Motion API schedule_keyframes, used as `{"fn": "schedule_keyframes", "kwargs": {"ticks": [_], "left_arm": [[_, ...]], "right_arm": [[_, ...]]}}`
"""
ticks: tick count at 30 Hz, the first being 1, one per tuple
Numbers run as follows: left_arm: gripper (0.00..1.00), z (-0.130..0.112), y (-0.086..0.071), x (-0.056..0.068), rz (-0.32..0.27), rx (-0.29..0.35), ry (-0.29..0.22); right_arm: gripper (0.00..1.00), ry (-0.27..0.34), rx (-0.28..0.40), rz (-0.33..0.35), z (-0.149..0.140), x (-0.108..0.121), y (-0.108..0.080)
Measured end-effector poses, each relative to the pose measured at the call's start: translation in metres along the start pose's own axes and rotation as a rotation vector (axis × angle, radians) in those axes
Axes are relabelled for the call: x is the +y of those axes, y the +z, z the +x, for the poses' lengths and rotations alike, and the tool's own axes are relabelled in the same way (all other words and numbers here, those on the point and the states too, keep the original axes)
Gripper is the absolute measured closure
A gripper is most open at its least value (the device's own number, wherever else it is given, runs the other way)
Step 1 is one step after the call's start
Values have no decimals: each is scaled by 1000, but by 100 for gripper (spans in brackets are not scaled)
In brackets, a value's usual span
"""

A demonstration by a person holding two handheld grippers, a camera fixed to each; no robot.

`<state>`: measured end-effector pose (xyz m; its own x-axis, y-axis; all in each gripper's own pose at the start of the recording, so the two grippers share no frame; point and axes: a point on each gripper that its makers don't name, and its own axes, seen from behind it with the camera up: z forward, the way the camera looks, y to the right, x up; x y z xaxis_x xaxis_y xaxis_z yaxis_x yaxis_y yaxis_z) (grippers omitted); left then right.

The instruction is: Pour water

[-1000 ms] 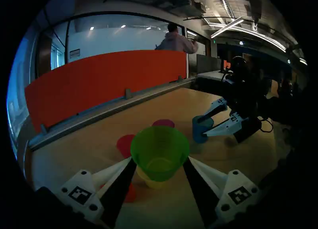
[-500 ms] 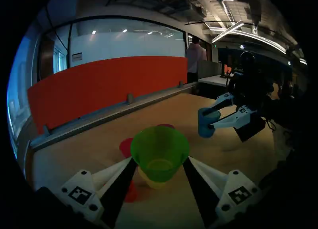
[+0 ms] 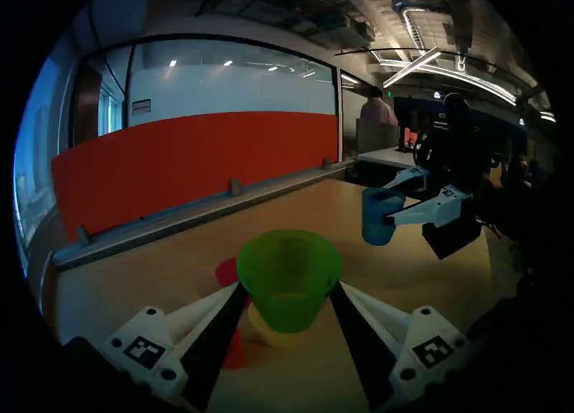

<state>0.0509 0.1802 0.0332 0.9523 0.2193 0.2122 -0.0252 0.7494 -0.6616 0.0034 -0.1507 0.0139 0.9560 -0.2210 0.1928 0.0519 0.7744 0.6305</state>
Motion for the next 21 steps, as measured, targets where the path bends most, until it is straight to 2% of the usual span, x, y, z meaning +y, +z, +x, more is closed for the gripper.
{"fn": "schedule_keyframes", "kwargs": {"ticks": [12, 21], "left_arm": [[17, 16, -7, -1, -11, 91, -25], [17, 25, -14, 4, -35, 154, -32]], "right_arm": [[10, -32, 40, 11, 24, -12, -3], [10, -41, 53, 19, 34, -19, -3]]}}
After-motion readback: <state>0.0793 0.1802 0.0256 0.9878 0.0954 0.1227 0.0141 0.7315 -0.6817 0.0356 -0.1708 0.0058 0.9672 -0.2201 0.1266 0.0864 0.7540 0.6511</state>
